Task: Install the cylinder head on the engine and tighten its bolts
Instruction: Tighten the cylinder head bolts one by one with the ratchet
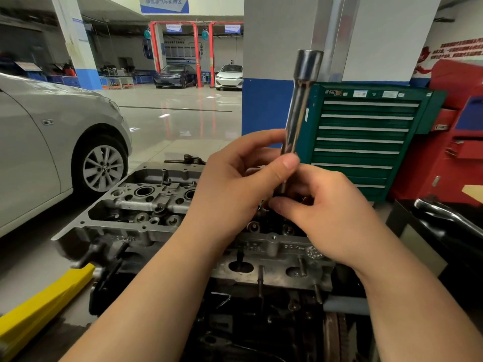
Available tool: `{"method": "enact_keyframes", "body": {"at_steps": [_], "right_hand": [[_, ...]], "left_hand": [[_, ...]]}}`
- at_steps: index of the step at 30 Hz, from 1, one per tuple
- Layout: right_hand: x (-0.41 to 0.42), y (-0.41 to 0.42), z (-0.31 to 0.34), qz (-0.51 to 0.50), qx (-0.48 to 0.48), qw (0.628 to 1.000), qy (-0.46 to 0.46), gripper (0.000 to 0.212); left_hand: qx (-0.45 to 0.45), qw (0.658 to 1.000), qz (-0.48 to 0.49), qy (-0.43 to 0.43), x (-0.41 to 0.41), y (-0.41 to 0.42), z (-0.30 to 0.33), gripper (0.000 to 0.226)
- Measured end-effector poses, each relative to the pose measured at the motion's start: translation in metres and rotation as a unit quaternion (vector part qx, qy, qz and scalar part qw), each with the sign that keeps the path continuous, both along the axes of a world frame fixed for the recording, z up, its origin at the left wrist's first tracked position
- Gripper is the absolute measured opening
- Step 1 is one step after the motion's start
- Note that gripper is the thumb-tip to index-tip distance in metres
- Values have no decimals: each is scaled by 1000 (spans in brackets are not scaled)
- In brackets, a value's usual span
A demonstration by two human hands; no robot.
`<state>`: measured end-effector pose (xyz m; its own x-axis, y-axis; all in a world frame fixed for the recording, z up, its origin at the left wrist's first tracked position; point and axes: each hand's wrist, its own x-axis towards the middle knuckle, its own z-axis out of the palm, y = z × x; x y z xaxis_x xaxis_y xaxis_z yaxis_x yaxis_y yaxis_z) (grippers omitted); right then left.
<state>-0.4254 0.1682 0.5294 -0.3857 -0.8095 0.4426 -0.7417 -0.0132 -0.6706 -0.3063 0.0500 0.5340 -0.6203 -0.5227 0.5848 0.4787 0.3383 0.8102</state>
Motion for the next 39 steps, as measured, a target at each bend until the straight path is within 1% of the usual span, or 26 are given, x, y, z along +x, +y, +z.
{"method": "enact_keyframes", "body": {"at_steps": [3, 5, 9, 11, 14, 16, 18, 21, 23, 25, 27, 29, 33, 37, 39], "right_hand": [[1, -2, -2, -22, -21, 999, 10, 28], [0, -2, -2, -27, -26, 999, 4, 29], [-2, -1, -1, 32, -14, 999, -32, 24], [-4, 0, 0, 38, -6, 998, -46, 25], [-5, 0, -1, 11, -8, 1000, -21, 25], [-1, -1, -3, -37, -28, 999, 17, 18], [1, -1, -3, -71, -40, 996, 37, 20], [1, 0, -2, -35, -38, 998, 20, 21], [-1, 2, -1, -1, -20, 1000, 13, 18], [-3, 2, 0, 19, -13, 1000, -15, 17], [-4, 2, 0, 17, -6, 1000, -21, 23], [-2, 1, -1, 8, -6, 1000, -8, 29], [0, -1, -3, -44, -34, 998, 25, 25], [-2, 1, -1, 21, -22, 999, -29, 17], [-3, 2, 0, 20, -14, 999, -26, 19]], "left_hand": [[-27, 999, 24, -18, -1, 1, -1, 34], [-23, 999, 29, -17, -1, -1, -1, 32], [-9, 1000, 6, -16, 0, -2, -1, 38], [1, 1000, -5, -20, 0, -1, 0, 38], [-14, 999, 3, -30, -2, 0, 0, 34], [-29, 998, 24, -46, -1, 0, 0, 35], [-29, 997, 51, -45, -1, -2, -1, 35], [-4, 999, 34, -20, -1, -5, -2, 39], [-12, 1000, 11, -17, -1, -4, -2, 42], [-9, 1000, -9, -17, 0, -1, -1, 40], [-15, 1000, -6, -19, 0, -1, -2, 37], [-34, 999, 23, -25, -1, -1, -2, 34], [-23, 999, 42, -17, -2, -4, -3, 26], [-11, 999, 28, -14, -2, -4, -3, 32], [-4, 1000, 9, -11, -1, -1, -2, 36]]}}
